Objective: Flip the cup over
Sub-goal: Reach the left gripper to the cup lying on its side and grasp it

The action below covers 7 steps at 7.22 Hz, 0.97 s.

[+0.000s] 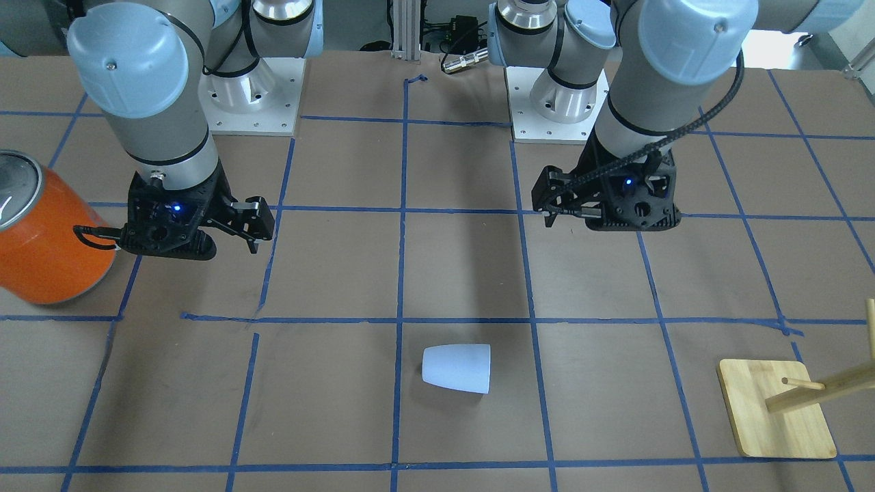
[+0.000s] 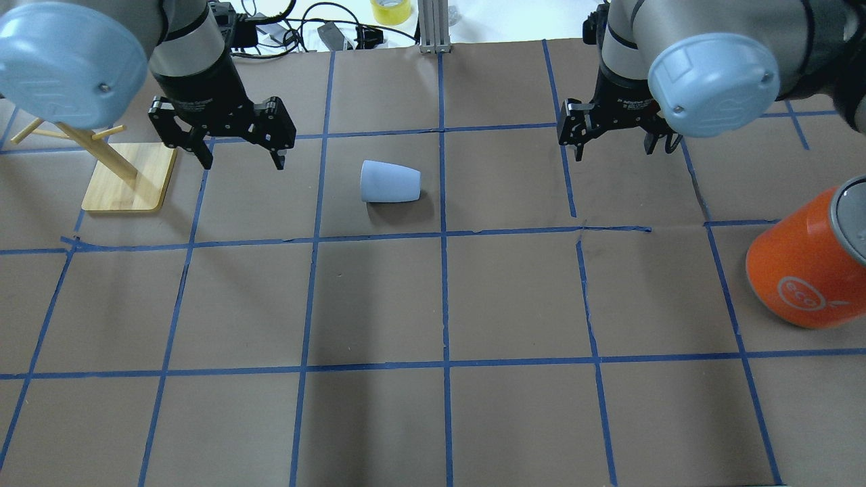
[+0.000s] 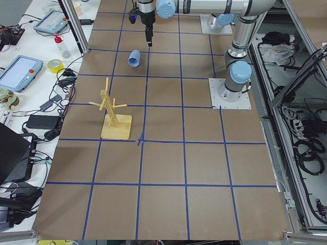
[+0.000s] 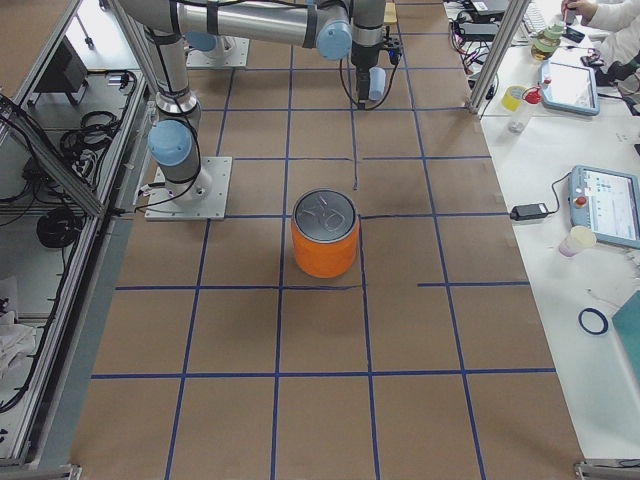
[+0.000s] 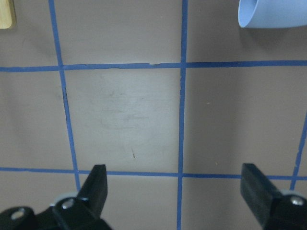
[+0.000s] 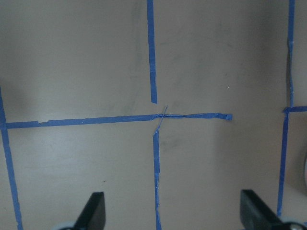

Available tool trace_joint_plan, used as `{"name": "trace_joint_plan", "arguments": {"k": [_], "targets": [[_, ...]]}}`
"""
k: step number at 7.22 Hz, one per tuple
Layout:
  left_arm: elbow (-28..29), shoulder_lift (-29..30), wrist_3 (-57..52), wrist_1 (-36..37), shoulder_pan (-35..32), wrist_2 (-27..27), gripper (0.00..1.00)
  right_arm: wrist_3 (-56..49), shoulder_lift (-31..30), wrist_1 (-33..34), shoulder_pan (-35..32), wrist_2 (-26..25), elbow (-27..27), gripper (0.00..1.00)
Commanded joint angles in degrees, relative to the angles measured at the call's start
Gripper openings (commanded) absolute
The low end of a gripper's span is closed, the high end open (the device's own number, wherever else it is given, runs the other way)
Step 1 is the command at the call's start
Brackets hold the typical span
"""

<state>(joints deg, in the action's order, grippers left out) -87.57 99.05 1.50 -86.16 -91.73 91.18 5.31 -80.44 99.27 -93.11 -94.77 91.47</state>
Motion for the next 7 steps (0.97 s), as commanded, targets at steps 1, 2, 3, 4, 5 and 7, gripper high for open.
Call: {"name": "trace_joint_plan", "arguments": {"k": [1, 2, 3, 4, 5, 7], "targets": [[-2.8, 7.3, -0.6, 11.3, 0.4, -4.0, 1.0, 0.1, 0.2, -1.1, 2.1, 1.8, 0.2, 1.0], [-3.0, 10.3, -0.5, 12.7, 0.4, -9.6, 1.0, 0.0, 0.1, -1.7, 3.4, 2.3, 0.2, 1.0], [-3.1, 12.8, -0.5, 15.6, 0.4, -11.0, 1.0, -0.2, 0.1, -1.9, 4.1, 2.0, 0.2, 0.83], [-3.1, 15.4, -0.5, 18.5, 0.5, -12.1, 1.0, 0.3, -0.1, -2.0, 4.1, 1.8, 0.2, 0.82], [-3.3, 17.7, -0.5, 20.9, 0.6, -17.6, 1.0, 0.4, -0.1, -2.6, 4.0, 2.0, 0.2, 0.78], [-3.3, 21.4, -2.2, 22.0, 2.8, -27.3, 0.97, 0.3, -0.4, -2.6, 3.9, 2.3, 0.2, 1.0]]}}
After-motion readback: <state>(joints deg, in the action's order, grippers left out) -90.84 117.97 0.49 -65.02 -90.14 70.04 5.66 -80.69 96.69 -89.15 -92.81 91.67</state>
